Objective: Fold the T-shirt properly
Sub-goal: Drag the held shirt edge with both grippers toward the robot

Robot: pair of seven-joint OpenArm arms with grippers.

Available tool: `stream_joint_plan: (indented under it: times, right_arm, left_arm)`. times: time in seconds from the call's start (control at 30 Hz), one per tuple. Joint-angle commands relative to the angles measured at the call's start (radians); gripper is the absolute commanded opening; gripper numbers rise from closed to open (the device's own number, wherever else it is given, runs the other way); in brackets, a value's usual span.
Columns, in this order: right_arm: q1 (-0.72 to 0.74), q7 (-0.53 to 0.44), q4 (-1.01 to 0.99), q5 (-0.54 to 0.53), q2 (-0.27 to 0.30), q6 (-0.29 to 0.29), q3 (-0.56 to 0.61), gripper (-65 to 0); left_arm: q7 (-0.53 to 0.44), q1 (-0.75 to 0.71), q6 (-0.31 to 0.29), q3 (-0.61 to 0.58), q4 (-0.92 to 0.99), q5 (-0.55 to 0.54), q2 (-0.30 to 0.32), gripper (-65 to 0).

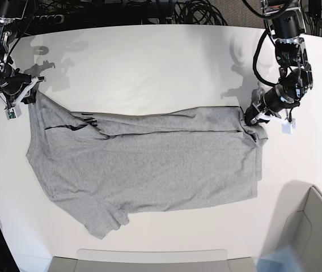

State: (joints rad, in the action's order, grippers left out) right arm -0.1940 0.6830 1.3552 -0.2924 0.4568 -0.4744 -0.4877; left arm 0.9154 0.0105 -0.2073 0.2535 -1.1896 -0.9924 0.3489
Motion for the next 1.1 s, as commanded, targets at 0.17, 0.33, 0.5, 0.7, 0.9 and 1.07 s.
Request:
stream_joint_plan:
  times: [0.17, 0.33, 0.5, 0.7, 0.9, 1.07]
  right_arm:
    - [-0.015, 0.031, 0.003, 0.012, 0.023, -0.004, -0.01, -65.0]
    - [-0.022, 0.031, 0.003, 0.012, 0.035, -0.004, -0.009, -65.0]
    - [-0.063, 0.031, 0.065, 0.012, 0.038, -0.004, -0.001, -65.0]
    - [-0.15, 0.033, 0.178, 0.012, 0.036, -0.01, 0.001, -65.0]
    - [-0.224, 0.033, 0.201, 0.012, 0.035, -0.123, -0.001, -65.0]
    - [-0.282, 0.033, 0.206, 0.012, 0.033, -0.134, 0.001, -65.0]
  left_arm:
    - [0.038, -0.105, 0.032, 0.093, -0.082, 0.112, 0.035, -65.0]
    - [0.04, -0.172, 0.029, 0.154, -0.157, 0.151, 0.039, -65.0]
    - [0.04, -0.231, 0.027, 0.163, -0.21, 0.163, 0.04, -65.0]
    - [0.04, -0.307, 0.027, 0.178, -0.223, 0.16, 0.085, -65.0]
    - [0.04, -0.41, 0.024, 0.269, -0.246, 0.16, 0.091, -65.0]
    - [0.04, -0.482, 0.024, 0.31, -0.261, 0.162, 0.094, -65.0]
